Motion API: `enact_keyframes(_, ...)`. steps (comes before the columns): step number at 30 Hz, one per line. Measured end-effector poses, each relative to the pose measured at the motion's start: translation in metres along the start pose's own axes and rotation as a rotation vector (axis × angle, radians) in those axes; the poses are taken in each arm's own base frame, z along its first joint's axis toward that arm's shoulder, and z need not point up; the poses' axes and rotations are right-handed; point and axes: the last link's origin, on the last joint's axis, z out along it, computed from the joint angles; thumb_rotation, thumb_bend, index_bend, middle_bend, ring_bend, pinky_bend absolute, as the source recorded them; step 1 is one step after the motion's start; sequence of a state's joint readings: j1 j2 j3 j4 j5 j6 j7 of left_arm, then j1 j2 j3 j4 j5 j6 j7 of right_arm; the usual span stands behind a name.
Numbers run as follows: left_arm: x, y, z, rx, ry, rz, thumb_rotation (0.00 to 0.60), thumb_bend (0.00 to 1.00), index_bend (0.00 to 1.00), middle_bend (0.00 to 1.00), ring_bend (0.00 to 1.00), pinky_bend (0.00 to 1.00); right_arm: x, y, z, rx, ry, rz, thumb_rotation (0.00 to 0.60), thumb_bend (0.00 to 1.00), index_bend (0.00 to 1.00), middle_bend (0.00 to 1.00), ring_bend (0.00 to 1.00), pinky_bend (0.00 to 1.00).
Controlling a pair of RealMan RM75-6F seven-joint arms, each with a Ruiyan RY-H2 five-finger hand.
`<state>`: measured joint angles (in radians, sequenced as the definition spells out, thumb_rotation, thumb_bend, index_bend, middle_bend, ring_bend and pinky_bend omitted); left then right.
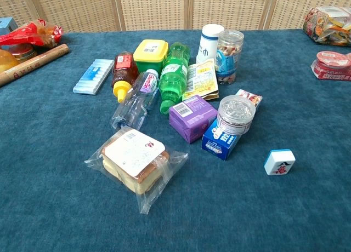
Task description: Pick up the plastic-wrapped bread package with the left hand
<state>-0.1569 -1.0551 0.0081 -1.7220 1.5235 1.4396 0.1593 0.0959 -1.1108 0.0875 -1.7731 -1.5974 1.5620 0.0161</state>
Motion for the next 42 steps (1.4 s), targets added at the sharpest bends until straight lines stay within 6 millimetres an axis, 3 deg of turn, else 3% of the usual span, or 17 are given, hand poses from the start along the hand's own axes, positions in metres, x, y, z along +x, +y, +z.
enact_keyframes(10, -0.002, 0.004, 0.004, -0.045, -0.022, 0.003, 0.6, 0.04, 0.24, 0.0, 0.0, 0.0, 0.001, -0.001, 0.001, 0.001, 0.008, 0.002, 0.6, 0.0, 0.0, 0.0, 0.0, 0.0)
enact_keyframes(17, -0.002, 0.028, 0.031, -0.208, -0.06, -0.008, 0.6, 0.0, 0.15, 0.0, 0.0, 0.0, 0.003, -0.002, 0.0, 0.004, 0.012, 0.004, 0.6, 0.0, 0.0, 0.0, 0.0, 0.0)
enact_keyframes(30, -0.022, 0.12, 0.065, -0.557, -0.229, -0.045, 0.6, 0.0, 0.09, 0.0, 0.0, 0.0, 0.007, -0.001, 0.0, 0.001, 0.021, 0.012, 0.6, 0.0, 0.0, 0.0, 0.0, 0.0)
enact_keyframes(42, -0.054, 0.181, 0.08, -0.7, -0.31, -0.006, 0.6, 0.0, 0.06, 0.0, 0.0, 0.0, 0.013, 0.0, 0.0, -0.002, 0.037, 0.024, 0.6, 0.0, 0.0, 0.0, 0.0, 0.0)
